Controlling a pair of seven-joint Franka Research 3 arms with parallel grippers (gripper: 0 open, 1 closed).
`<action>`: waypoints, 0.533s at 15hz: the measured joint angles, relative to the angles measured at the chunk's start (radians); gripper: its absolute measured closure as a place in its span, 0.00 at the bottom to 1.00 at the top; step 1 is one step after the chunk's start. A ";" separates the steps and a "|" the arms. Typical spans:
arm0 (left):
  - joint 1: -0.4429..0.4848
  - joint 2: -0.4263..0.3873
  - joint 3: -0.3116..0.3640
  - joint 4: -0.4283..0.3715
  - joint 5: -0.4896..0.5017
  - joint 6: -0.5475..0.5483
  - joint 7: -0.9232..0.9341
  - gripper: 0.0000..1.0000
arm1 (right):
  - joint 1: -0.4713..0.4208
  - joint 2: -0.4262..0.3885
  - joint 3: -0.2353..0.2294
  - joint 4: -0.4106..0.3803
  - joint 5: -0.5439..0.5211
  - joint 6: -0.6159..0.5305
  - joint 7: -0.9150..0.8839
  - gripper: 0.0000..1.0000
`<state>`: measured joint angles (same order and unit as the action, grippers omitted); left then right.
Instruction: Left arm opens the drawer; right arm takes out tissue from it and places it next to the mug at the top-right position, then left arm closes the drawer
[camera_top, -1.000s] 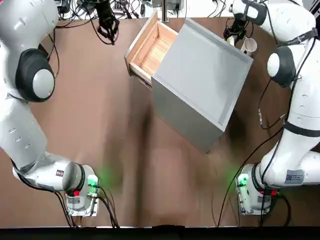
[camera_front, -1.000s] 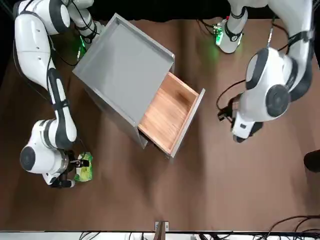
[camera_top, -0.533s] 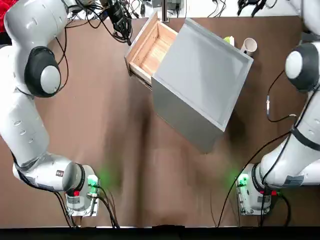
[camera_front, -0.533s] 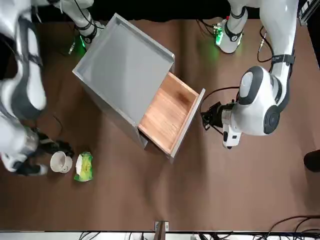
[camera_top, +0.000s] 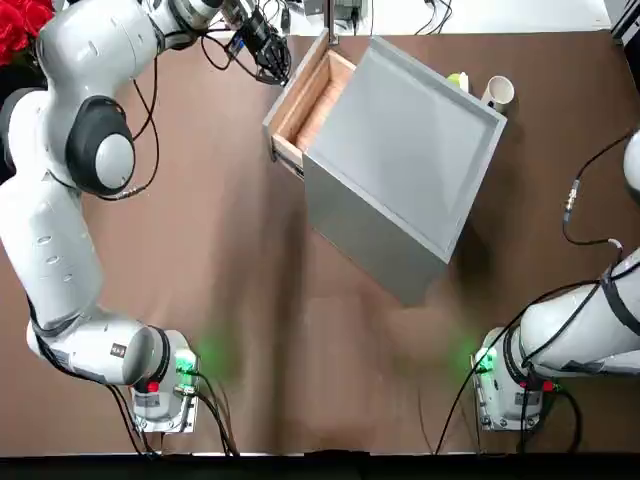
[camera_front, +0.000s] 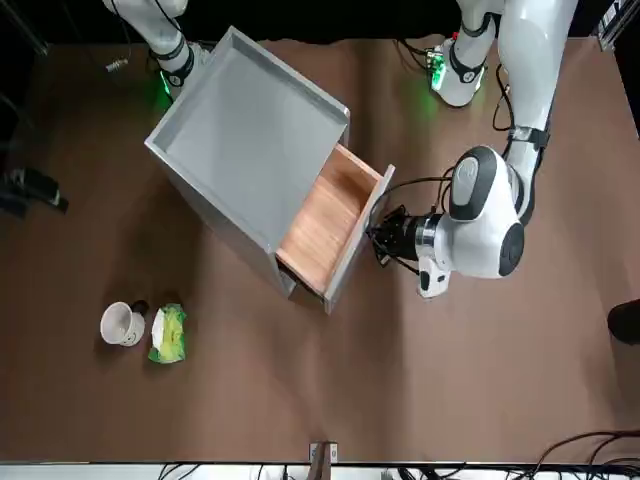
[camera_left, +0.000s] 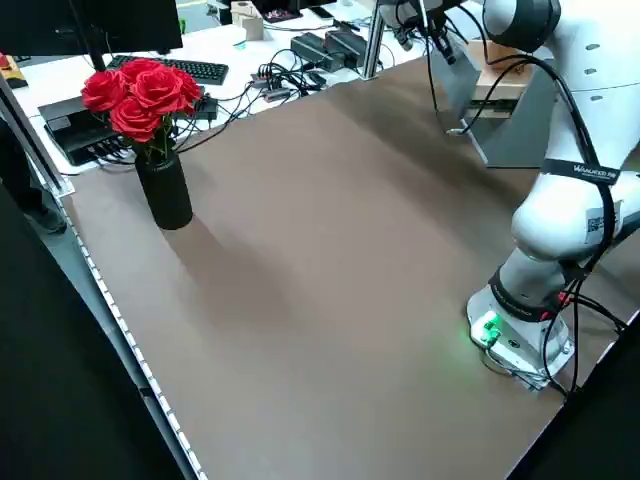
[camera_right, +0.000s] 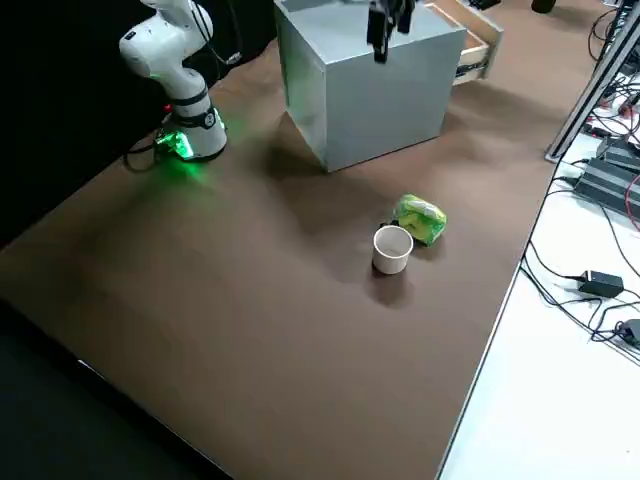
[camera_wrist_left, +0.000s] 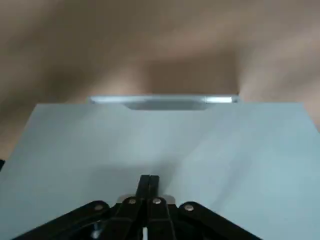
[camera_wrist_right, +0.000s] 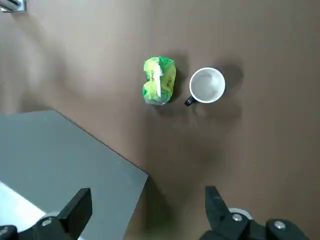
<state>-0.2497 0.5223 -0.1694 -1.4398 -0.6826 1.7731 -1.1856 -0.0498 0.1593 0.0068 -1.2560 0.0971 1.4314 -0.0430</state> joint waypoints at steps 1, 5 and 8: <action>-0.008 0.000 -0.005 0.000 -0.008 0.000 -0.014 0.99 | 0.007 -0.023 0.004 -0.005 -0.004 -0.007 0.000 0.00; -0.084 0.009 -0.013 0.000 -0.046 0.007 -0.047 0.99 | 0.015 -0.138 0.006 -0.140 -0.007 0.062 0.000 0.00; -0.141 0.018 -0.015 0.001 -0.078 0.017 -0.057 0.99 | 0.013 -0.185 0.004 -0.223 -0.010 0.146 0.003 0.00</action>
<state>-0.3905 0.5403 -0.1840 -1.4387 -0.7605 1.7898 -1.2423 -0.0367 -0.0256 0.0104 -1.4786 0.0869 1.5772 -0.0401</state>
